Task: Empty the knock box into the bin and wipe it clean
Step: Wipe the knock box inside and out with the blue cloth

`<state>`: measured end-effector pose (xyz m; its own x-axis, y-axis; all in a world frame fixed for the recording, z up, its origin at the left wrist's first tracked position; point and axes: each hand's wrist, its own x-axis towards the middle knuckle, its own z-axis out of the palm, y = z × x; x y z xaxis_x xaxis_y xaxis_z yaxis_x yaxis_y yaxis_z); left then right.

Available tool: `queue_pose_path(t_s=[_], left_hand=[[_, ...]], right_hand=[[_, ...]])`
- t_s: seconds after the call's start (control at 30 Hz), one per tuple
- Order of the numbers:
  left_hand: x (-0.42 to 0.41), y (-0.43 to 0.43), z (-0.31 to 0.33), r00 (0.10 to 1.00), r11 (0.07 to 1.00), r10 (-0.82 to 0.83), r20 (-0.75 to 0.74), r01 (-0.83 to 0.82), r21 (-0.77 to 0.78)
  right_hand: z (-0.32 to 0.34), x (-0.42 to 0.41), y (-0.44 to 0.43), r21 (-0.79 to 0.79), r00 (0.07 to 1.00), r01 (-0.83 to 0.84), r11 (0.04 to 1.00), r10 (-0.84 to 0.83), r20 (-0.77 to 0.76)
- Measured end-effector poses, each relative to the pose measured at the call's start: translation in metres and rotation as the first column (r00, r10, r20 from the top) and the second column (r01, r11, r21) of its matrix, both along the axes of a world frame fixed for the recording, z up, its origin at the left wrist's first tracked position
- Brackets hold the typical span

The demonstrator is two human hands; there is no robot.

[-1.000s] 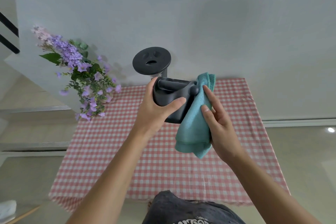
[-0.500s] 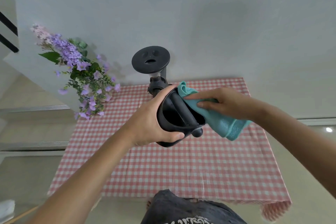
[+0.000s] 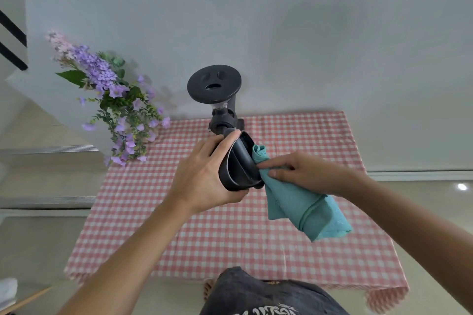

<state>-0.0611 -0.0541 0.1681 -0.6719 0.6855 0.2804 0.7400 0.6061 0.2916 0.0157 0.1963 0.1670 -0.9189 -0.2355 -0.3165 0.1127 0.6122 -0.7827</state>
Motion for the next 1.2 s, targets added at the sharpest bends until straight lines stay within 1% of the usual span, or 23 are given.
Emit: queue_pose_path(t_s=[0.07,0.13,0.2,0.27,0.33,0.43,0.57,0.7,0.77,0.87,0.93,1.0,1.07,1.1,1.13,1.17,1.2], left_hand=[[0.000,0.000,0.000,0.994,0.999,0.008,0.108,-0.012,0.035],[0.003,0.001,0.003,0.960,0.997,-0.026,0.280,0.004,0.080],[0.007,0.004,0.006,0.904,0.994,-0.089,0.418,0.053,0.096],[0.006,0.006,0.008,0.811,0.986,-0.154,0.564,0.093,0.136],[0.001,0.004,0.009,0.723,0.975,-0.216,0.657,0.121,0.187],[-0.004,0.001,0.014,0.658,0.961,-0.268,0.703,0.130,0.244],[-0.008,0.000,0.018,0.563,0.931,-0.346,0.751,0.103,0.351],[-0.012,-0.001,0.018,0.524,0.911,-0.385,0.760,0.083,0.404],[-0.009,0.000,0.015,0.547,0.908,-0.382,0.745,0.070,0.414],[-0.003,0.002,0.008,0.627,0.911,-0.345,0.699,0.045,0.409],[0.001,0.004,0.005,0.693,0.921,-0.304,0.654,0.038,0.388],[0.004,0.004,0.003,0.787,0.953,-0.218,0.577,0.044,0.300],[0.009,0.004,0.001,0.892,0.987,-0.107,0.440,0.040,0.157],[0.011,0.003,-0.002,0.937,0.995,-0.081,0.340,0.054,0.089],[0.013,0.003,-0.006,0.971,0.996,-0.084,0.223,0.081,0.024],[0.015,0.004,-0.011,0.988,0.993,-0.105,0.110,0.109,-0.034],[0.017,0.004,-0.016,0.992,0.989,-0.125,0.030,0.127,-0.072]], right_hand=[[0.000,-0.001,0.001,0.091,0.998,0.005,0.996,0.001,-0.065],[0.001,-0.005,0.005,0.245,0.985,0.014,0.970,0.029,-0.170],[0.006,-0.010,0.009,0.382,0.959,-0.027,0.924,0.131,-0.251],[0.014,-0.014,0.013,0.449,0.932,-0.096,0.888,0.238,-0.272],[0.023,-0.016,0.019,0.450,0.911,-0.147,0.881,0.298,-0.285],[0.033,-0.017,0.022,0.447,0.884,-0.179,0.877,0.342,-0.318],[0.039,-0.021,0.029,0.374,0.883,-0.102,0.922,0.257,-0.392],[0.040,-0.026,0.029,0.312,0.882,-0.069,0.948,0.204,-0.424],[0.040,-0.026,0.027,0.352,0.876,-0.072,0.933,0.228,-0.425],[0.038,-0.023,0.022,0.399,0.890,-0.092,0.912,0.256,-0.379],[0.032,-0.021,0.016,0.403,0.910,-0.084,0.911,0.235,-0.340],[0.022,-0.019,0.011,0.430,0.928,-0.075,0.900,0.220,-0.300],[0.007,-0.011,0.006,0.422,0.954,-0.091,0.902,0.201,-0.223],[-0.001,-0.006,0.004,0.389,0.969,-0.103,0.915,0.181,-0.169],[-0.008,-0.001,0.001,0.337,0.982,-0.114,0.934,0.158,-0.106],[-0.015,0.004,-0.001,0.270,0.990,-0.119,0.955,0.134,-0.039],[-0.022,0.008,-0.003,0.197,0.993,-0.116,0.974,0.114,0.022]])
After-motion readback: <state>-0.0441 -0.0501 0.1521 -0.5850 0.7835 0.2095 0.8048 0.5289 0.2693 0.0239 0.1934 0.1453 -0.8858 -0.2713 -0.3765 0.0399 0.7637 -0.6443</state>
